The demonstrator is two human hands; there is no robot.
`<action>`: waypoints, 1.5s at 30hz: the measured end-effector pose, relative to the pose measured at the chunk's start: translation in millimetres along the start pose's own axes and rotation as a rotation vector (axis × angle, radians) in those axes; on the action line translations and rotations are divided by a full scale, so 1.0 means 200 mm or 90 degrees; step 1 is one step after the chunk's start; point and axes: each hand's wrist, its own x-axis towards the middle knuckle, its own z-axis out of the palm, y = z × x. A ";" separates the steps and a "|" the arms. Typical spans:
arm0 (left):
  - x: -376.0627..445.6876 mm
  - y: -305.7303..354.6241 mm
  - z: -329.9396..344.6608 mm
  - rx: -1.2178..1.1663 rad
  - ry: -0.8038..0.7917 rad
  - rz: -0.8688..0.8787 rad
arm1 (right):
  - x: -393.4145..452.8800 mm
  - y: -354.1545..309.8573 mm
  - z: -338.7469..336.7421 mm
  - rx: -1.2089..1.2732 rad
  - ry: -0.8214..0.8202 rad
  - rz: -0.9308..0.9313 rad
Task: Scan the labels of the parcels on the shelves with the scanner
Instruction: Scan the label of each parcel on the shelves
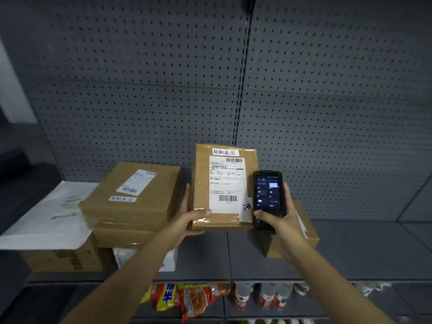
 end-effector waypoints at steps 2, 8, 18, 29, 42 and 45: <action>-0.02 0.12 0.04 0.027 0.003 0.047 | -0.05 -0.13 0.02 0.006 -0.009 -0.028; -0.09 0.39 0.13 0.000 0.045 0.191 | -0.24 -0.40 0.09 0.052 -0.014 -0.066; -0.17 0.47 0.17 0.030 0.045 0.221 | -0.49 -0.45 0.19 0.169 -0.178 0.009; -0.21 0.41 0.19 0.054 0.040 0.202 | -0.62 -0.45 0.18 0.260 -0.219 0.113; -0.20 0.31 0.18 0.056 0.047 0.186 | -0.64 -0.42 0.15 0.281 -0.233 0.128; -0.19 0.29 0.17 0.065 0.053 0.186 | -0.63 -0.41 0.15 0.277 -0.229 0.135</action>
